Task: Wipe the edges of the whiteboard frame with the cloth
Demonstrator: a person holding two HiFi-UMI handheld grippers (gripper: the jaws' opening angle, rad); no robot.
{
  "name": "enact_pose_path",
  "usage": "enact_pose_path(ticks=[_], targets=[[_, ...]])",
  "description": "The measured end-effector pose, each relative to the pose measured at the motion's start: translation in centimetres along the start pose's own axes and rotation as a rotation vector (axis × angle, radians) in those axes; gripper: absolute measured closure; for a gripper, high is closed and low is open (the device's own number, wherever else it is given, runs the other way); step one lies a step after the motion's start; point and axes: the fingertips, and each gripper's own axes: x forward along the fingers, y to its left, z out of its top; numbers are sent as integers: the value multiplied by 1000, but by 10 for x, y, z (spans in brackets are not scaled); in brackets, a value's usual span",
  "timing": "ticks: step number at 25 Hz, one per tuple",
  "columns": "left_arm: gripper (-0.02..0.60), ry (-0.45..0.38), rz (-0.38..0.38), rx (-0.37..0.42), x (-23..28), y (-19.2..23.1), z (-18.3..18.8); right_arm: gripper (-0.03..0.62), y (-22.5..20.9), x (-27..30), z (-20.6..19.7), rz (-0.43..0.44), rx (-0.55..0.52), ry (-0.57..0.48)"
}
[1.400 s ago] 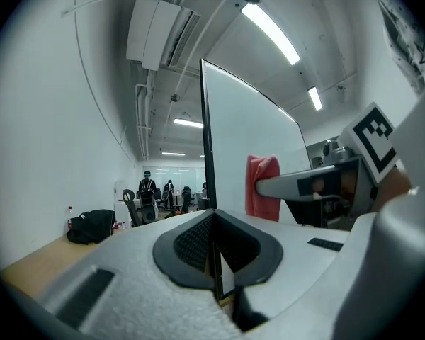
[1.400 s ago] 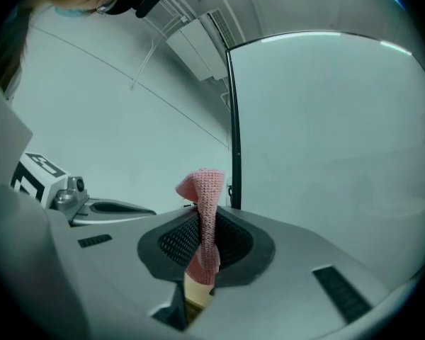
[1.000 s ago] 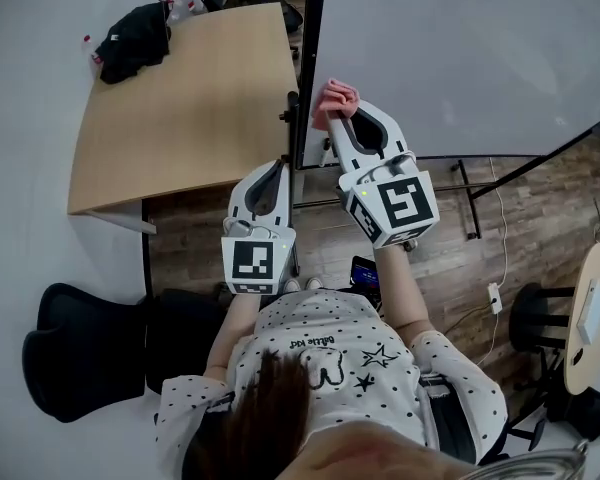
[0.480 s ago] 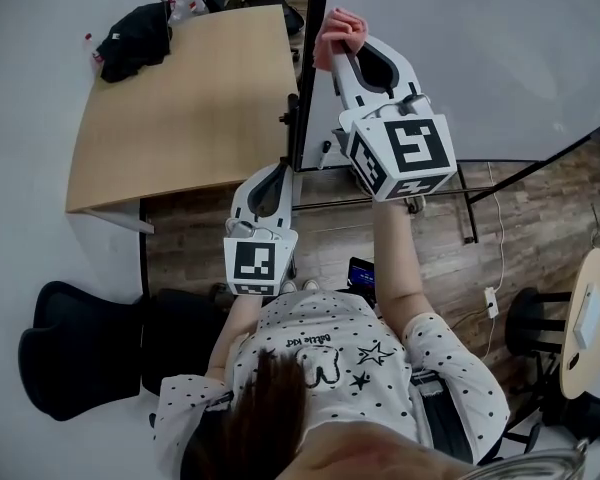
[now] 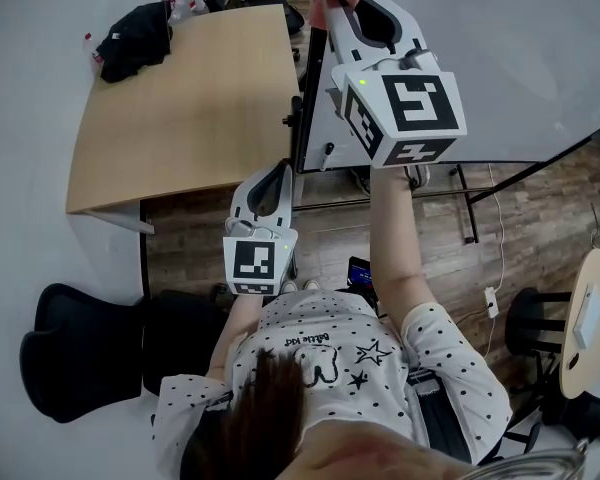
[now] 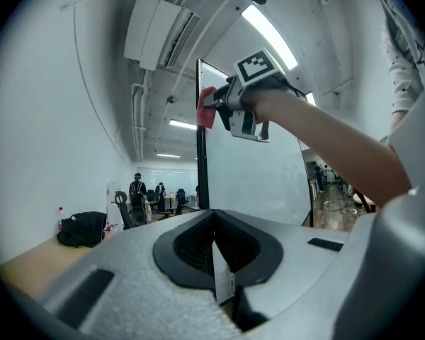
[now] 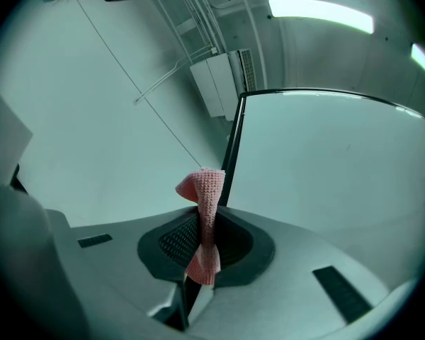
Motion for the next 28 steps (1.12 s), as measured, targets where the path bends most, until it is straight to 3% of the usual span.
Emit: enact_pose_path(ticks=[11, 28], targets=[[566, 5, -11, -17, 6, 7, -1, 560, -8, 13, 3, -46, -21, -3], [566, 1, -1, -26, 9, 17, -1, 559, -7, 21, 26, -46, -61, -46]])
